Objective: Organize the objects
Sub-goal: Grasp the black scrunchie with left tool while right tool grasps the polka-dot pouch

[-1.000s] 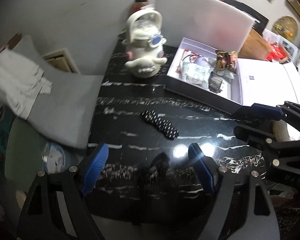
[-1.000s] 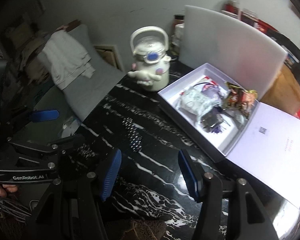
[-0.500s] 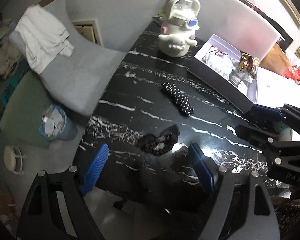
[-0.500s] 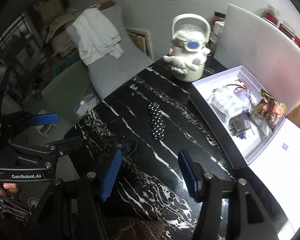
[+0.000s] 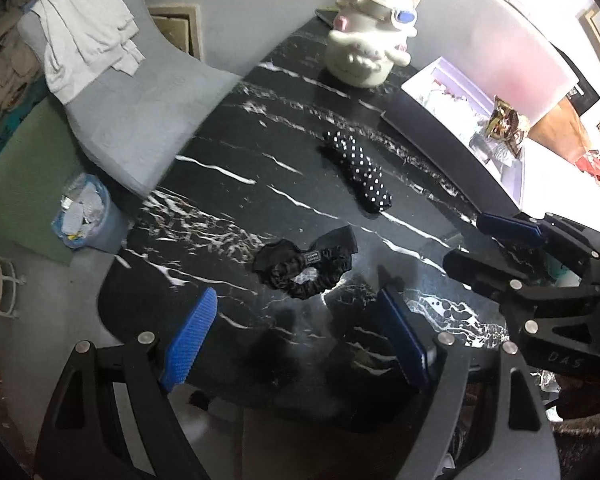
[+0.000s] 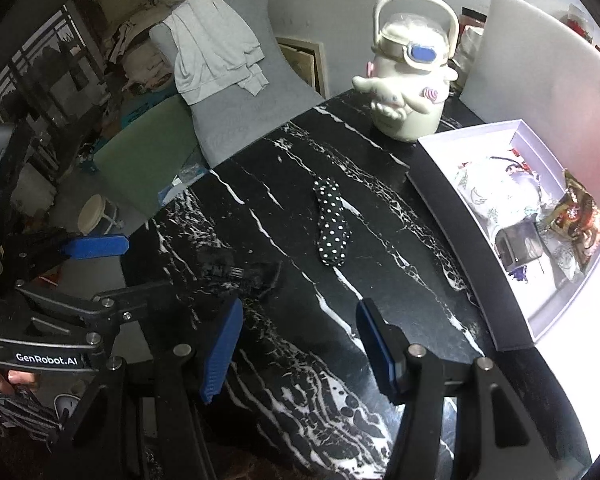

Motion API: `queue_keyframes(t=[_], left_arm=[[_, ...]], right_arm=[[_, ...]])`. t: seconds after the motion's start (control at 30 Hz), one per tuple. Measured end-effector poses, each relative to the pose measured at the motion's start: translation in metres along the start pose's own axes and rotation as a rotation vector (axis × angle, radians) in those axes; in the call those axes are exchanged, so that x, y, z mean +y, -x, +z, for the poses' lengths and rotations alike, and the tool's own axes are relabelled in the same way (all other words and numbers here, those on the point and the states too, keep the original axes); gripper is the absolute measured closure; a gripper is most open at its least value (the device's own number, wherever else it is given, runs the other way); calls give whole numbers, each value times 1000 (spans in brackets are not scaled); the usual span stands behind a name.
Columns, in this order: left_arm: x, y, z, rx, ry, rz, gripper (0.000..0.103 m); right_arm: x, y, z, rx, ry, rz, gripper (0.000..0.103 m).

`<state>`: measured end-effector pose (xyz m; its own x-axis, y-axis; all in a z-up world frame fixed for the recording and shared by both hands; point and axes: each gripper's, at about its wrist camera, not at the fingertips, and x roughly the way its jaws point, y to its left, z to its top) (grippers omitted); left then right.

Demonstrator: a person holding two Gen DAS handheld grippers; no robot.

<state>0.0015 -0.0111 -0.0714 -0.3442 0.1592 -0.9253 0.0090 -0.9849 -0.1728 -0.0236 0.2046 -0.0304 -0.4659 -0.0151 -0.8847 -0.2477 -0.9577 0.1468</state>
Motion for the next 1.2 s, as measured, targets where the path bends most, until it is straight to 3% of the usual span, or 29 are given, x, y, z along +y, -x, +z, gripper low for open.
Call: queue_keyframes(t=[0.4, 0.9, 0.97, 1.07, 1.13, 1.2], left_arm=[[-1, -75, 2, 100, 21, -28, 22], [-14, -101, 19, 19, -49, 10, 23], [-14, -101, 20, 14, -73, 29, 24], [-15, -101, 24, -2, -115, 65, 38], [-12, -100, 27, -13, -114, 74, 56], [-7, -98, 31, -22, -107, 81, 65]], right_arm=[[-21, -59, 5, 52, 37, 3, 43], [-19, -102, 38, 45, 128, 26, 45], [-19, -107, 41, 53, 132, 3, 56], [-19, -114, 45, 55, 139, -8, 72], [-19, -115, 47, 63, 139, 11, 77], [-19, -115, 47, 64, 141, 16, 80]])
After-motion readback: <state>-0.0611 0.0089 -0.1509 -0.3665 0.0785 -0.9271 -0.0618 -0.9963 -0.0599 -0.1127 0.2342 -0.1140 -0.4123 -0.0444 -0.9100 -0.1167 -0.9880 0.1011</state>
